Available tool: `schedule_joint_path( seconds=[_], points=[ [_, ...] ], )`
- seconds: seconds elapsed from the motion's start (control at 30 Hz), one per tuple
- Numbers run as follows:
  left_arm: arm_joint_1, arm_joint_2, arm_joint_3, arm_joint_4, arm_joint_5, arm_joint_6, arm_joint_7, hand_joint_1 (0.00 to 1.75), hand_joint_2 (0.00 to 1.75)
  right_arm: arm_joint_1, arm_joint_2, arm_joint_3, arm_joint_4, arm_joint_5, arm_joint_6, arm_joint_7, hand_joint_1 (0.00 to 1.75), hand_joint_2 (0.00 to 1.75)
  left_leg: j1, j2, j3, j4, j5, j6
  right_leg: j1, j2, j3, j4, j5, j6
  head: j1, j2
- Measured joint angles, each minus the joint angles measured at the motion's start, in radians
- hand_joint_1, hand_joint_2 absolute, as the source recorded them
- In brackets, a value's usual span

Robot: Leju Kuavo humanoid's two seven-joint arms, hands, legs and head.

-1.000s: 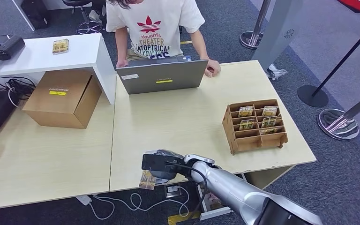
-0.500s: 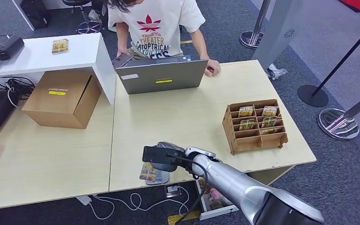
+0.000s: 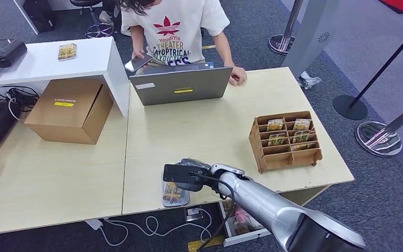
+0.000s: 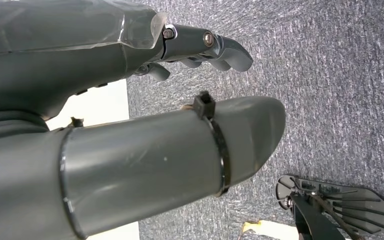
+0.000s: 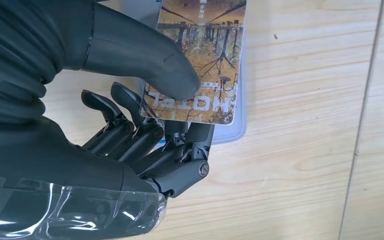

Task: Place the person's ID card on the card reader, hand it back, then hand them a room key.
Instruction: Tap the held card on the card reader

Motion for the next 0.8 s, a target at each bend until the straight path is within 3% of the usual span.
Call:
schedule_joint_path(
  seconds=[0.8],
  points=[
    [0.0,0.005,0.0,0.0,0.007,0.002,0.001,0.0,0.0,-0.007,-0.002,0.037,0.057,-0.006,0.003,0.01,1.75,1.75,0.0,0.0,0.0,0.0,0.0,0.0,0.0,0.0,0.0,0.0,0.0,0.0,0.0,0.0]
  ],
)
